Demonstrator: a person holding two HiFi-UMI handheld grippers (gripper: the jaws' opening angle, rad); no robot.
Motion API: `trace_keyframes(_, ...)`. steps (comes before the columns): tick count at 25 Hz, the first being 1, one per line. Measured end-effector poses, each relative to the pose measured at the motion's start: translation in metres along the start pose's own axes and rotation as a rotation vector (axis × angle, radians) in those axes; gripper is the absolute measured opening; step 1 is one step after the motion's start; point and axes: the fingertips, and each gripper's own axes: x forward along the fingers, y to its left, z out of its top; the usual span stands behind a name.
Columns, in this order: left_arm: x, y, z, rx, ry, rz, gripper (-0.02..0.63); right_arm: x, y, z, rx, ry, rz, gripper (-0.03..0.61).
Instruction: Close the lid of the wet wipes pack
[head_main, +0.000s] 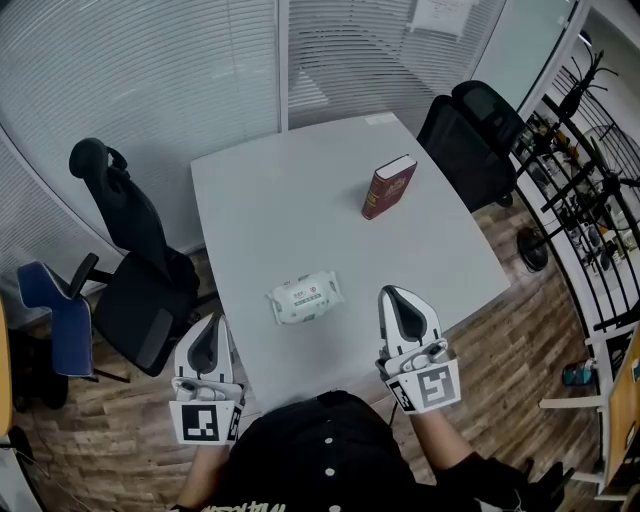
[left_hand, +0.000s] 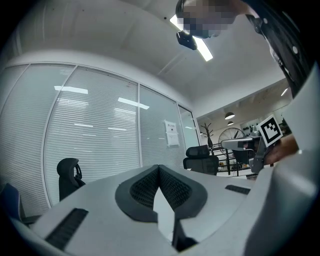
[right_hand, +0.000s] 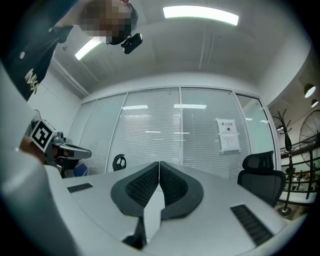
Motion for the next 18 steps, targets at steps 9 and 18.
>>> trace_keyframes(9, -0.0018, 0.0003, -0.0008, -0.004, 0.0, -0.001, 0.011, 0.0021, 0.0042, -0.0018, -0.018, 0.014, 0.007, 0.031)
trace_keyframes(18, -0.002, -0.0021, -0.0004, -0.003, -0.003, -0.004, 0.012, 0.0036, 0.0059, -0.0026, -0.029, 0.016, 0.016, 0.031)
